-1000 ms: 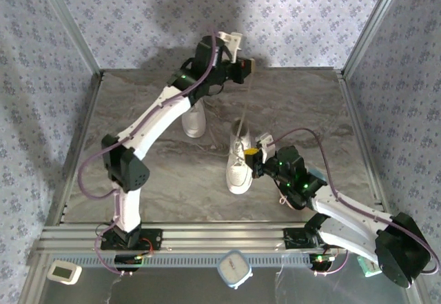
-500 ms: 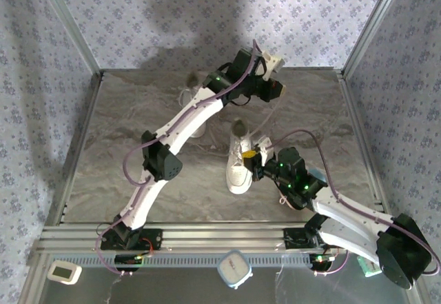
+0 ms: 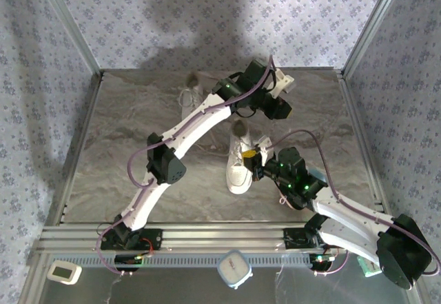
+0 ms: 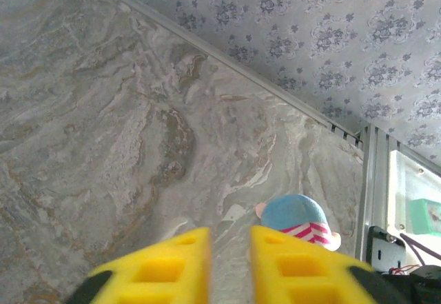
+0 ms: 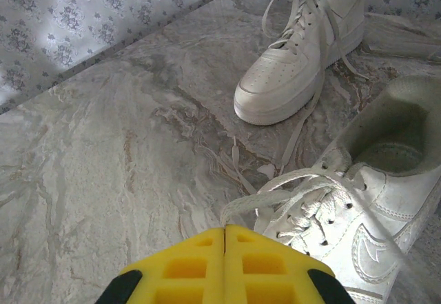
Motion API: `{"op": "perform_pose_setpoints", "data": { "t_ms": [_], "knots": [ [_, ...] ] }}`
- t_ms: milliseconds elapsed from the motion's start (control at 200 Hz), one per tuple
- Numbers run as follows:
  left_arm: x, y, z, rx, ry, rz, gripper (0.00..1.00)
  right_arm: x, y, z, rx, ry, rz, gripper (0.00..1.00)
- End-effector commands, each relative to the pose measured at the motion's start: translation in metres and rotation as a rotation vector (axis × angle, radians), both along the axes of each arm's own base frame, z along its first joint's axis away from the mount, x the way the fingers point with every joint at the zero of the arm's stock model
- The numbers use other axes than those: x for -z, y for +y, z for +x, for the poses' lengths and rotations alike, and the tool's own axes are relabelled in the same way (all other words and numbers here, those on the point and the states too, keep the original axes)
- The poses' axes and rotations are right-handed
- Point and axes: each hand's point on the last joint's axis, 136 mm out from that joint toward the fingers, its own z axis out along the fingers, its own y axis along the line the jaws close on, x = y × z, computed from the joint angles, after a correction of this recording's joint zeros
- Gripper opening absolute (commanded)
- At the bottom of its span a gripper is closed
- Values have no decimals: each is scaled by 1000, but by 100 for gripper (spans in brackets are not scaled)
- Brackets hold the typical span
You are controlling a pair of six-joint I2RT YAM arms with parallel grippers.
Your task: Tie the shoes
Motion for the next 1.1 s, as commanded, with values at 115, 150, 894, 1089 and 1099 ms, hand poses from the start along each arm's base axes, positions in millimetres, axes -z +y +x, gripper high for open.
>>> {"op": "perform_pose_setpoints", "data": {
  "t_ms": [115,150,894,1089,1099],
  "knots": [
    [-48,22,-10,-13,-98,-41,43,-7,-1,-2,-3,-35,9,0],
    [-50,27,-7,-36,-121,-33,44,-7,-1,-2,2,-37,9,0],
    [27,196,-71,-303,-437,-179,49,-48,-13,61,329,298,20,0],
    [46,185,-74,-240,-443,-190,49,-52,0,62,304,388,73,0],
    [48,184,-74,-238,-439,-189,48,-52,0,62,305,391,74,0]
  ]
}}
